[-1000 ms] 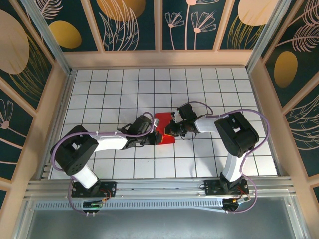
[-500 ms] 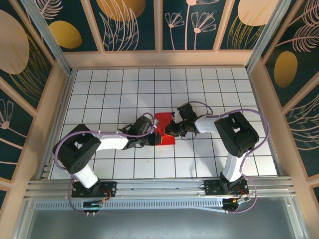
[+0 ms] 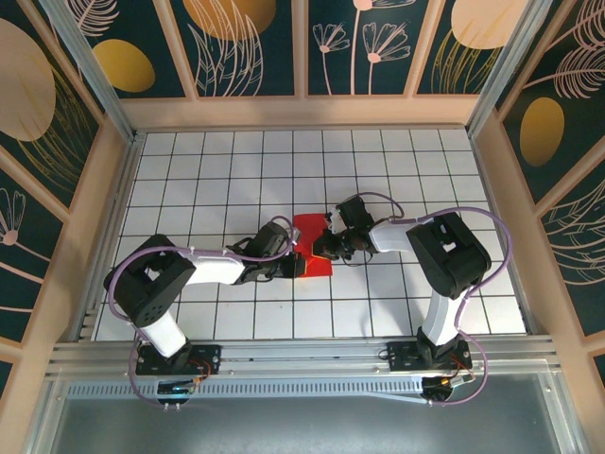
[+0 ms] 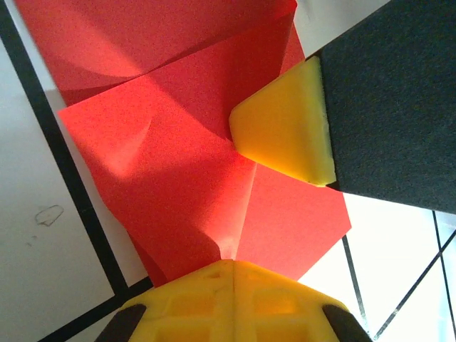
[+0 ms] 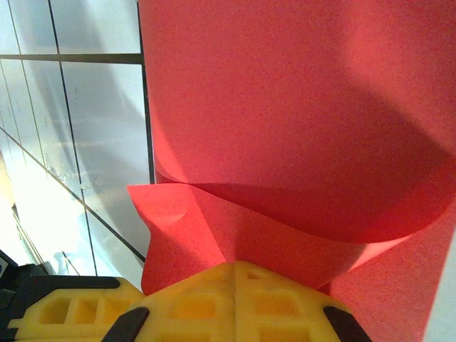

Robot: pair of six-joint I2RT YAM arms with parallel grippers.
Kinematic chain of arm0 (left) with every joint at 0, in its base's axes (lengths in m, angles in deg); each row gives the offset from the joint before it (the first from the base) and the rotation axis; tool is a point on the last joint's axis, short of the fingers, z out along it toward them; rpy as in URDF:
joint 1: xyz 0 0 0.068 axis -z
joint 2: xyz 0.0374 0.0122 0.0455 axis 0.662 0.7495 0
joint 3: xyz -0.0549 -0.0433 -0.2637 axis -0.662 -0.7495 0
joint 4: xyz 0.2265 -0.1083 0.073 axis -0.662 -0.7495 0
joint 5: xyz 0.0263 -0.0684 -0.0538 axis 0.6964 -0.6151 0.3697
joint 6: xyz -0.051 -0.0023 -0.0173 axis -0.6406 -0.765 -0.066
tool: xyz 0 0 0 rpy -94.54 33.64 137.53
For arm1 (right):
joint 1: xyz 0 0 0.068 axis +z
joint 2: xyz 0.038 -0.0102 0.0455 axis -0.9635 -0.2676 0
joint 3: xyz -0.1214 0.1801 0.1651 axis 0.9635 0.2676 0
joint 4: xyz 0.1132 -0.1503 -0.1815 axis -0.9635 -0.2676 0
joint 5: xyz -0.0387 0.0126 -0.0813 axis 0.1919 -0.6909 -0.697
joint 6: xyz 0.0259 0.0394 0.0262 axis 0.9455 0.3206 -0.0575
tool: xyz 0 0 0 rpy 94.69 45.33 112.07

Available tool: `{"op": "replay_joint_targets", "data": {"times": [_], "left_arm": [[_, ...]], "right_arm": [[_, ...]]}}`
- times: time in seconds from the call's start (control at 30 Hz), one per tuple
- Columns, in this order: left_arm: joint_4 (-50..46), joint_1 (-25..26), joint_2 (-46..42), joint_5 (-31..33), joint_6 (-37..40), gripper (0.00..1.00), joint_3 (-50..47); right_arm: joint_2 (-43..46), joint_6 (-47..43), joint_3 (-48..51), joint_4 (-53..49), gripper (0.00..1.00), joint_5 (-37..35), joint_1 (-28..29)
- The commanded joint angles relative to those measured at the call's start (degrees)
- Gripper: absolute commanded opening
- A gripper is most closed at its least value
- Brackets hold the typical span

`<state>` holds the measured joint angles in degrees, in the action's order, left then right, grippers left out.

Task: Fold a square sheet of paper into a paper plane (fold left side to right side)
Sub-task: Fold the triangle a second time at the center of the table.

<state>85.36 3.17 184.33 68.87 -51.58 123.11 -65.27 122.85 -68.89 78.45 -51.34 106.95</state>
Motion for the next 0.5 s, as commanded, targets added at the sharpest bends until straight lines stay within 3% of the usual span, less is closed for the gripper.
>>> {"op": "replay_joint_targets", "data": {"times": [0.0, 0.47], "left_arm": [[1.2, -0.1, 0.7, 1.2, -0.3, 0.05, -1.0], [2.3, -0.1, 0.8, 0.7, -0.3, 0.05, -1.9]], "right_arm": [[0.3, -1.3, 0.3, -1.9, 0.0, -0.4, 0.6], [0.8, -1.9, -0.8, -2.2, 0.0, 0.2, 0.6]]}}
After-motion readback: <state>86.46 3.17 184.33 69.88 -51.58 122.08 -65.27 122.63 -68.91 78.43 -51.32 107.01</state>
